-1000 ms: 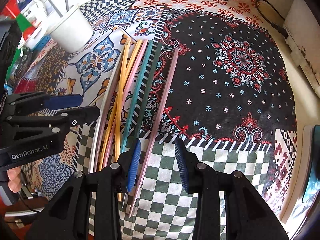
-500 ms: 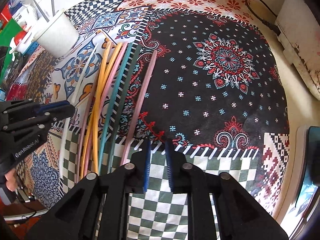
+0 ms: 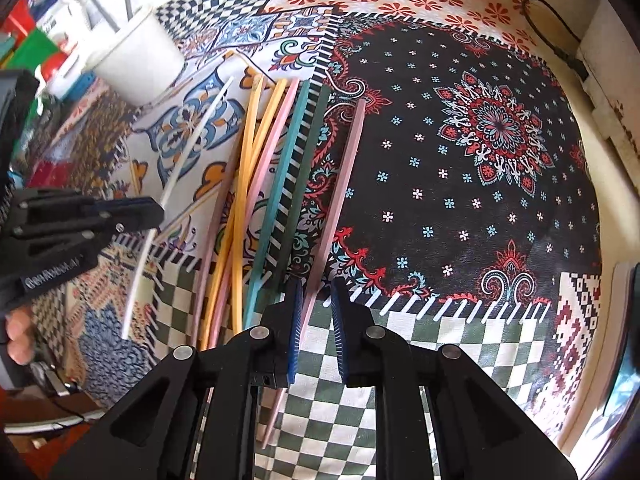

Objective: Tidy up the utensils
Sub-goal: 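Grasp a white chopstick with the left tool while the right tool grasps a pink chopstick, then lift both chopsticks and carry them toward the white cup with both tools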

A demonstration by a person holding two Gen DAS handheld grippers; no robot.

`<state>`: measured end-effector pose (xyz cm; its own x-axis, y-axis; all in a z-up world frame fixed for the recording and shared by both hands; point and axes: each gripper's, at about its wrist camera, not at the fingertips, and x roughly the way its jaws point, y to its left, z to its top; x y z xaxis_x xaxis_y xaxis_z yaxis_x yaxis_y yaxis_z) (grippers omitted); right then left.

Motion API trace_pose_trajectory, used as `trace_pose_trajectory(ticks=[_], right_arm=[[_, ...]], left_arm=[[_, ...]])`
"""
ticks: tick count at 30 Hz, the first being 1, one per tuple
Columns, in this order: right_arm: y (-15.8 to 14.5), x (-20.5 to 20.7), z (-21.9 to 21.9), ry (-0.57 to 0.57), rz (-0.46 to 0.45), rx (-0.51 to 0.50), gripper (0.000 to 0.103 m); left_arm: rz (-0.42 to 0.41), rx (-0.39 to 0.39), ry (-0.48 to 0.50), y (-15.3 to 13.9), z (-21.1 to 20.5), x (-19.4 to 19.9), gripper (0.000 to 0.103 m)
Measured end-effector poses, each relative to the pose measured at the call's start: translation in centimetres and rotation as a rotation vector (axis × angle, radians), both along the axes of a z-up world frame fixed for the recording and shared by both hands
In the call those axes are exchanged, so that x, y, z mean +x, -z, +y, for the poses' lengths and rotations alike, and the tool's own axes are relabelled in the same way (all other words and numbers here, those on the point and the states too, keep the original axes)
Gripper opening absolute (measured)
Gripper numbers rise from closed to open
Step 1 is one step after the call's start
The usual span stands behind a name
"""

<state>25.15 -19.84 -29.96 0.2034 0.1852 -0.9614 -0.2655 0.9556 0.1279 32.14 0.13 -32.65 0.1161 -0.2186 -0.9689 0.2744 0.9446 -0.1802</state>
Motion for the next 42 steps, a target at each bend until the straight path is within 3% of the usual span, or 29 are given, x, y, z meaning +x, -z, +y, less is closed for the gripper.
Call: trace_pose_trajectory(ticks=[8, 14, 19, 25, 31, 37, 42], right_arm=[[-0.3, 0.3, -3.2, -0.01, -0.008, -0.045, 0.009], [-0.5, 3.0, -6.3, 0.035, 0.058, 0.049, 0.01], [-0.5, 4.8, -6.2, 0.016, 0.053, 0.057, 0.011], [-0.9, 4.8, -2.8, -0.053, -0.001, -0.051, 0.011], [-0.8, 5.3, -1.2, -0.122, -0.03, -0.123, 0.009], [-0.2, 7.1, -0.6, -0.083, 0.016, -0.059, 0.006], [-1.4, 7.9, -2.7, -0.028, -0.018, -0.021, 0.006]], left_arm=[[0.039, -0.012, 0.018, 0.1, 0.3, 0.5, 0.007], [0.089, -0.022, 0.044, 0.5, -0.3, 2.1, 0.007], [0.141, -0.042, 0.082, 0.7, -0.1, 3.1, 0.007], [0.16, -0.037, 0.103, 1.0, -0.9, 4.3, 0.007], [0.147, -0.017, 0.1, 1.1, -1.7, 5.1, 0.007], [0.053, 0.037, 0.142, 1.2, -5.1, 5.7, 0.005], [-0.01, 0.08, 0.157, 1.1, -7.4, 5.6, 0.004]])
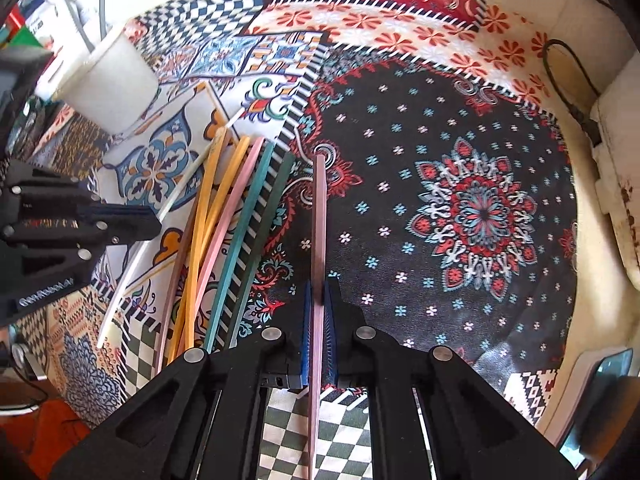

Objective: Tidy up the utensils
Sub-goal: 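Lift both chopsticks and carry them toward the white cup with both tools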

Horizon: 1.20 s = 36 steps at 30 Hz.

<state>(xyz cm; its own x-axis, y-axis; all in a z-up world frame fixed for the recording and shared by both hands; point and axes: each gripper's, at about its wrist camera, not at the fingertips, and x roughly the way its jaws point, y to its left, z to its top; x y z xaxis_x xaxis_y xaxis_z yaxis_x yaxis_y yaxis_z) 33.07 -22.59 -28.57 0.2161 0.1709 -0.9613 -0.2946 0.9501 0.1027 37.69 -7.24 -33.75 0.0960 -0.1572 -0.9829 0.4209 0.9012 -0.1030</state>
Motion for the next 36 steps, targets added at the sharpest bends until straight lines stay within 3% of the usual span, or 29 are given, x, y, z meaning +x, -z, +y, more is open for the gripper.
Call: trace_pose_trajectory(ticks=[8, 18, 22, 26, 30, 36], right_arm=[[-5.0, -0.4, -2.2, 0.073, -0.114, 0.078, 0.006], [-8.8, -1.3, 0.6, 0.109, -0.247, 0.121, 0.006], [-9.7, -1.3, 0.8, 0.11, -0.282, 0.121, 0.006], [-10.7, -1.6, 0.6, 0.113, -0.307, 0.13, 0.006], [-11.4, -1.9, 0.6, 0.123, -0.333, 0.136, 0.006], [-11.9, -1.7, 0.5, 0.135, -0.354, 0.139, 0.006]], left_arm=[[-0.107, -0.049, -0.033, -3.4, -1.3, -0.3, 0.003], [-0.188, -0.125, -0.063, -7.4, 1.8, -1.8, 0.0], [-0.144, -0.099, -0.028, -6.3, 1.1, -1.4, 0.001], [-0.076, -0.034, -0.029, -3.7, 0.7, -0.5, 0.015], [-0.021, -0.018, -0.04, -1.5, 0.3, 0.4, 0.015], [-0.016, 0.025, -0.029, -0.3, -0.7, 2.0, 0.015]])
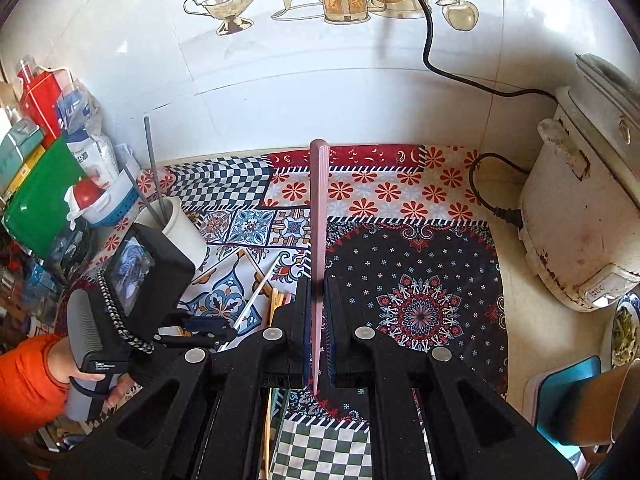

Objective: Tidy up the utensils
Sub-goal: 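Lift both chopsticks and carry them toward the white cup with both tools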

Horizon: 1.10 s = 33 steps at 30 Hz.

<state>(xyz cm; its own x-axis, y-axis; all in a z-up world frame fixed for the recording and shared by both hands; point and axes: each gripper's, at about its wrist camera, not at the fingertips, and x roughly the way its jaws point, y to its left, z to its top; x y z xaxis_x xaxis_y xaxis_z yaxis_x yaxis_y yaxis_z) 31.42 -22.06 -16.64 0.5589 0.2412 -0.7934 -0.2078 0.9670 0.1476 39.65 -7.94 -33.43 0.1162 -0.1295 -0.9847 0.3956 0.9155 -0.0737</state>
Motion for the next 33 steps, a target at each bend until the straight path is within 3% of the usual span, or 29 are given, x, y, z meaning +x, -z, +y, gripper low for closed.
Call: trace_pose_trajectory(ticks=[7, 14, 17, 18, 25, 29, 33], right_arm=[[-0.8, 0.4, -0.1, -0.001, -0.022, 0.001, 0.006], [-0.9, 1.0, 0.1, -0.003, -0.03, -0.008, 0.006], [-0.9, 1.2, 0.2, -0.003, -0.03, -0.009, 0.006], [-0.9, 1.2, 0.2, -0.004, -0.03, -0.009, 0.006], [-1.4, 0.9, 0.5, -0.016, -0.043, -0.012, 0.006], [-1.7, 0.8, 0.8, -0.022, -0.053, -0.015, 0.006], [-2.1, 0.7, 1.3, -0.033, -0.064, -0.012, 0.006]], left_arm=[[0.015, 0.025, 0.03, 0.4, -1.0, 1.2, 0.015], [-0.029, 0.01, 0.016, 0.7, -1.2, 1.8, 0.015], [-0.047, 0.026, 0.033, 0.6, -1.3, 1.8, 0.011], [-0.054, 0.035, 0.034, 0.6, -1.6, 1.8, 0.005], [-0.018, -0.01, -0.047, 0.4, -0.8, 1.5, 0.003], [-0.05, -0.041, -0.063, -0.9, 0.2, -0.1, 0.003], [-0.106, -0.106, -0.095, -4.2, 2.5, -1.2, 0.003]])
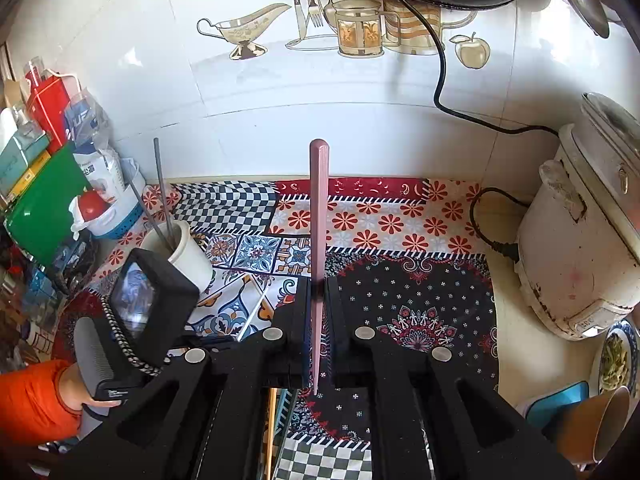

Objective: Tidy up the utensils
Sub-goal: 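Lift both chopsticks and carry them toward the white cup with both tools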

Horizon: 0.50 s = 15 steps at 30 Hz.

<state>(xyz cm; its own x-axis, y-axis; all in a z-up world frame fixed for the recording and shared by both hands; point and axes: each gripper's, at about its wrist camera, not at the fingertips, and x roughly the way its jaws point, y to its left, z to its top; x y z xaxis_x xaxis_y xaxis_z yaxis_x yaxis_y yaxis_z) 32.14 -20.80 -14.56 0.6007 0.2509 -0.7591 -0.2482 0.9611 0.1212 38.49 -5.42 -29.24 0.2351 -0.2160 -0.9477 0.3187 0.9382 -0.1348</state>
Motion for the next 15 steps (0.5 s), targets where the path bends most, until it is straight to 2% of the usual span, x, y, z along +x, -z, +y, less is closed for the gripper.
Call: trace_pose_trajectory(ticks=[8, 15], right_arm=[[-1.0, 0.3, 1.4, -0.031, -0.024, 0.006, 0.006], [-2.5, 0.7, 3.1, -0.063, -0.059, 0.031, 0.006]], left_arm=[[-0.162, -0.066, -0.062, -6.7, 3.7, -2.9, 0.003], [-0.255, -0.105, -0.125, -10.0, 6.1, -4.0, 0.003]])
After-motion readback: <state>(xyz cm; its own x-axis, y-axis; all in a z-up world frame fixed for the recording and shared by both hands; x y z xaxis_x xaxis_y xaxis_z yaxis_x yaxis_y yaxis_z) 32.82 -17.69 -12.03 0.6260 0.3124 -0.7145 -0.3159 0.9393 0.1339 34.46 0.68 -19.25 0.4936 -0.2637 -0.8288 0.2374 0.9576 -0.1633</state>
